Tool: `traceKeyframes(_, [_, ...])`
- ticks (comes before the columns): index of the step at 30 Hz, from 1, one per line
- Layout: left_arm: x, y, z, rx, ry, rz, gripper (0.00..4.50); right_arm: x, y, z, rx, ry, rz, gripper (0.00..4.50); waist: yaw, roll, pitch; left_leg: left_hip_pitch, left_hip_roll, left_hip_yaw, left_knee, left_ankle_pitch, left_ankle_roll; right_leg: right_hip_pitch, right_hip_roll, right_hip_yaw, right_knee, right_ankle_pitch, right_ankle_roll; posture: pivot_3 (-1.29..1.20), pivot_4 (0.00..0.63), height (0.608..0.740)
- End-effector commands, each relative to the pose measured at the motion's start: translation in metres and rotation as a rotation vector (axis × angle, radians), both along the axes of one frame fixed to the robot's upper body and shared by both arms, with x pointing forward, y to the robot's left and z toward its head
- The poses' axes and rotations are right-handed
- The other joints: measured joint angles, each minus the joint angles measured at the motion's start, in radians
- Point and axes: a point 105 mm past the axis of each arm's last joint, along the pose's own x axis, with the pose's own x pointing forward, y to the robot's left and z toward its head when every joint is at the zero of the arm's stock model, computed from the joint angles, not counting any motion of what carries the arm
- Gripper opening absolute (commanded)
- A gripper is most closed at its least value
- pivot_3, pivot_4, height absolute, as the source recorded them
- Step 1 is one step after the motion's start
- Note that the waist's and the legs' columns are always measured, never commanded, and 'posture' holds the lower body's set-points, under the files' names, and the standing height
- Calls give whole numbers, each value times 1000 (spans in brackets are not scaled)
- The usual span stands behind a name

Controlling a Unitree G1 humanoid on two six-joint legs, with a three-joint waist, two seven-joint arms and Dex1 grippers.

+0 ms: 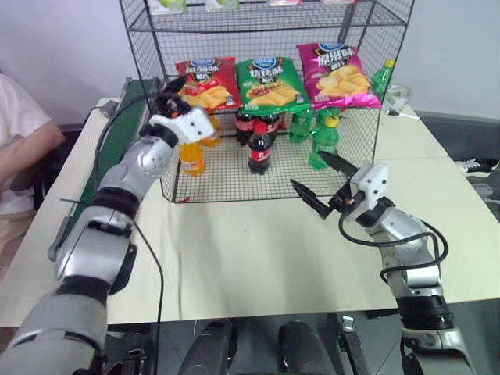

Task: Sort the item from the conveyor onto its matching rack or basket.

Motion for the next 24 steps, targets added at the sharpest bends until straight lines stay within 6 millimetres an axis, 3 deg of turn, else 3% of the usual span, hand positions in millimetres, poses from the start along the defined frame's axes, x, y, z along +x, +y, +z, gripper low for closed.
traceKeyframes(1, [-31, 13, 19, -115, -72, -76, 3709, -4, 3, 14, -7, -62, 25, 4500, 1, 0, 0, 0, 0, 0, 0, 0, 0, -1, 0, 0, 0, 0, 0, 0, 150, 740])
traceKeyframes(4, [-59, 45, 14, -254, -66, -65, 3709, -3, 0, 12, -8, -57, 24, 4500, -4, 1, 0, -1, 0, 1, 0, 0, 0, -2, 0, 2, 0, 0, 0, 0, 150, 740])
traceKeyframes(7, [-75, 53, 8, -300, -7, -93, 3709, -4, -2, 13, -11, -59, 22, 4500, 3, 1, 0, -1, 1, 0, 0, 0, 0, -3, 0, 2, 1, 0, -1, 0, 150, 740])
traceKeyframes(11, [-106, 65, -44, -620, 511, -258, 3709, -8, -22, 12, -73, -36, 18, 4500, 5, 2, -1, -1, 0, 0, 2, -1, 1, 0, -1, 1, -1, 0, -1, 0, 150, 740])
traceKeyframes(13, [-118, 77, -64, -693, 682, -229, 3709, -10, -34, 12, -103, -14, 20, 4500, 3, 4, 0, -1, 0, 1, 3, -3, 4, 1, -4, 2, -2, 0, -1, 0, 150, 740])
traceKeyframes(15, [-126, 89, -63, -778, 731, -227, 3709, -9, -44, 12, -136, -15, 1, 4500, 6, 4, 0, -1, 1, 0, 3, -3, 5, 1, -3, 2, -2, 0, -2, 0, 150, 740])
traceKeyframes(19, [-138, 107, -60, -746, 754, -188, 3709, -8, -60, 16, -154, -11, -25, 4500, 9, 3, 0, -1, 2, -2, 4, -3, 4, 2, -1, 0, -2, -2, -5, 0, 150, 740])
traceKeyframes(24, [-145, 121, -64, -693, 777, -155, 3709, -19, -74, 8, -212, 33, -16, 4500, 8, 4, 0, -1, 1, 1, 3, -3, 4, 2, -5, 1, -3, -2, -5, 0, 150, 740])
